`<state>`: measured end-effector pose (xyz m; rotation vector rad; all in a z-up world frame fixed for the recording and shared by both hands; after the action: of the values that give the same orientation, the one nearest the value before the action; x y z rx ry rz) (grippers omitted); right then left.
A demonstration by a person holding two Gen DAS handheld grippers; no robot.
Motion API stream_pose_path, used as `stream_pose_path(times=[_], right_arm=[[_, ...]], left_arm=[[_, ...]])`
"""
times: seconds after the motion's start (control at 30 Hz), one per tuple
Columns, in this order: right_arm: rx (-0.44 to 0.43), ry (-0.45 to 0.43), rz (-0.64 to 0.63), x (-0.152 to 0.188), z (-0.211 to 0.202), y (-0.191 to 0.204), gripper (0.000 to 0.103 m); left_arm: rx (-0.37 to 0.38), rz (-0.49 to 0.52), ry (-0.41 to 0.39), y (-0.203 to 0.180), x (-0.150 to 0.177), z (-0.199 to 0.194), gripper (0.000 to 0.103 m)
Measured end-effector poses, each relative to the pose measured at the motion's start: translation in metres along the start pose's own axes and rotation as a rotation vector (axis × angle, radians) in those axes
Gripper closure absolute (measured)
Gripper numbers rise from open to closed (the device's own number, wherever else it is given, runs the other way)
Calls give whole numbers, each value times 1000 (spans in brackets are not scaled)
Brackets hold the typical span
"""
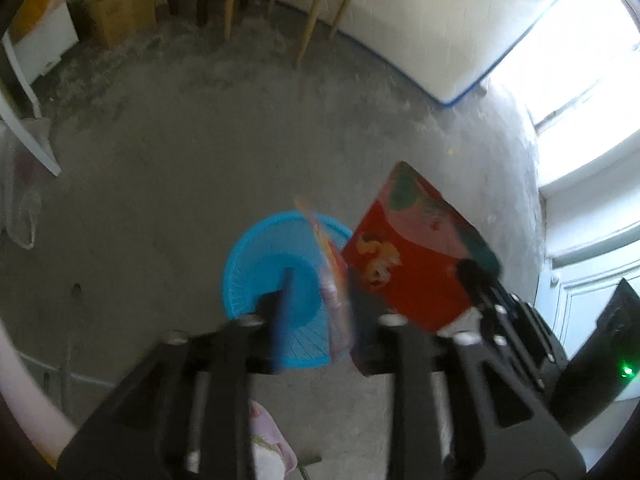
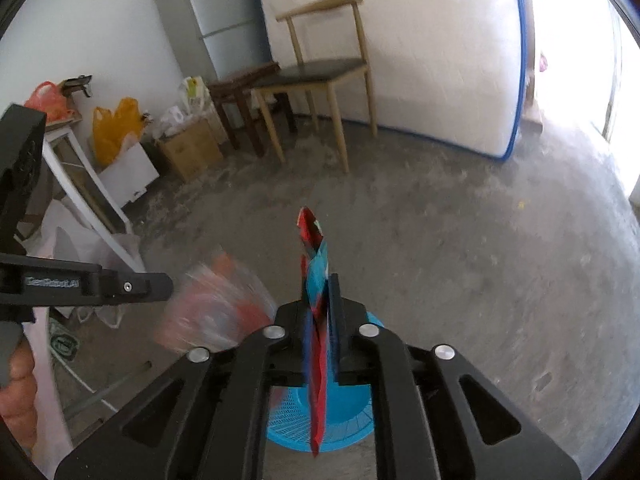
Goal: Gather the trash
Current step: 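Open both tools over the blue wastebasket, dropping both bags inside, then move both open tools back over the table items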
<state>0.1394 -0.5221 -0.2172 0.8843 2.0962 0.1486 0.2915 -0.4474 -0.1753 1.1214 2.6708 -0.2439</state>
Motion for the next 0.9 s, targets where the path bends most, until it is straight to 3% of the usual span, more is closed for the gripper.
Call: stream_pose_path(times=[0.03, 0.07, 0.37, 0.47, 0.7, 0.9], right_arm=[[-9, 15, 15, 5, 9, -5, 63], [-12, 19, 26, 10, 14, -9, 57], [16, -8, 137, 43, -7, -42, 53], [34, -23, 140, 49, -28, -43, 45], [116, -76, 74, 54, -92, -19, 9], [139, -88, -82, 44, -125, 34, 6]], left_arm=[[-19, 4, 13, -3, 1, 6, 60], [-39, 5, 11, -4, 2, 9, 60], [-40, 56, -48, -7, 22, -33, 47], [23, 59, -105, -2, 38, -68, 39], [141, 35, -260, 20, 97, -161, 21], [206, -27, -347, 53, 165, -219, 16]])
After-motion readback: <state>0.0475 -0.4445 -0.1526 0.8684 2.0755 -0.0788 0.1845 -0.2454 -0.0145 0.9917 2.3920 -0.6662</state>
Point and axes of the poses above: each gripper's, at about its wrist camera, not at the fingertips, and z roughly the way its jaws point, y to its left, x to its underside, the point moved 5 cm from there along z, roughly the way its jaws point, and after that the axes turned 15 degrees about -x, right-handed, at the moved point
